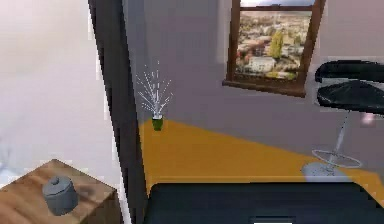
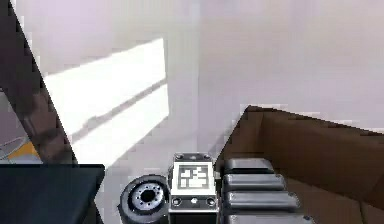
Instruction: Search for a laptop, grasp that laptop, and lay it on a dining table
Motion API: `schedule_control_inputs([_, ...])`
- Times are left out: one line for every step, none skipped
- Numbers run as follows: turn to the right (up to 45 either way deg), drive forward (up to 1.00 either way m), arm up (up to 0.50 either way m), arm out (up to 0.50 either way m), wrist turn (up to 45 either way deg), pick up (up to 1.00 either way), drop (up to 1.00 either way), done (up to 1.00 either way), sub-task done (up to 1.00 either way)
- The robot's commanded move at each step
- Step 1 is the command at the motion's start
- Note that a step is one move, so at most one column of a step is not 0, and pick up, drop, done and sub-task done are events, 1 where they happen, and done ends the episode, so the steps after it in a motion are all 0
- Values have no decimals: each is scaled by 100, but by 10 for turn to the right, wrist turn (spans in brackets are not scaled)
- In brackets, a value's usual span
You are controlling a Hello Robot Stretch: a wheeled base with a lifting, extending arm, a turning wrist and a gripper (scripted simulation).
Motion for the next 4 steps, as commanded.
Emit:
schedule_control_inputs([-450,0,0,0,0,0,0,0,0])
schedule_control_inputs([-360,0,0,0,0,0,0,0,0])
schedule_control_inputs([0,60,0,0,0,0,0,0,0])
schedule_control_inputs([30,0,0,0,0,0,0,0,0])
